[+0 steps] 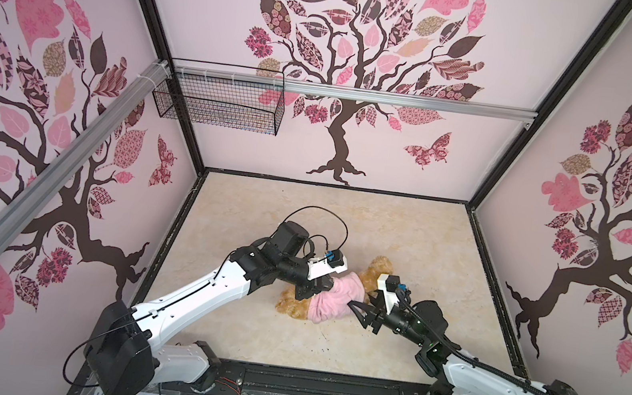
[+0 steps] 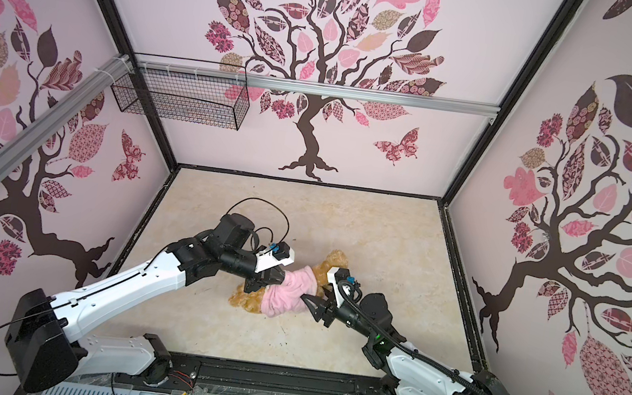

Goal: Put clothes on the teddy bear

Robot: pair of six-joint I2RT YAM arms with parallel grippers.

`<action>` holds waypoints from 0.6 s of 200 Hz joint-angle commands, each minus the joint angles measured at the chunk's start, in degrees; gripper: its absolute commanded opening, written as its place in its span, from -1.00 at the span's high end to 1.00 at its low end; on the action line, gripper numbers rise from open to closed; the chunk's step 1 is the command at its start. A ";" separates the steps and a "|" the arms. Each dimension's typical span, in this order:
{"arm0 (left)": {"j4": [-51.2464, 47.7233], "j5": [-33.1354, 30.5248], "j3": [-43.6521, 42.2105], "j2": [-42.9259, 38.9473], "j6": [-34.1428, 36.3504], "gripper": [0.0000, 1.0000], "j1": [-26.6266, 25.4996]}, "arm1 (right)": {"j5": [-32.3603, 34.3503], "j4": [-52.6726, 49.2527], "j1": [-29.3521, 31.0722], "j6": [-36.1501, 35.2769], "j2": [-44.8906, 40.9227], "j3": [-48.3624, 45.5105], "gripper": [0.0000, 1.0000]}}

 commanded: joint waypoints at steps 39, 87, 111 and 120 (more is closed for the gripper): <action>-3.28 -0.12 1.29 0.42 5.03 1.00 -1.98 | 6.92 7.96 0.19 9.55 3.03 2.57 -0.33; -3.35 -1.72 0.94 -0.30 4.79 1.00 -2.39 | 19.22 3.66 0.00 21.64 3.34 1.25 0.71; -2.46 -1.26 0.39 -1.56 2.35 1.00 -2.29 | 25.57 -1.71 -0.54 26.01 2.50 0.20 1.00; -1.57 -1.01 -0.22 -2.32 1.50 1.00 -2.29 | 27.32 -2.94 -1.00 27.74 2.50 -0.35 1.00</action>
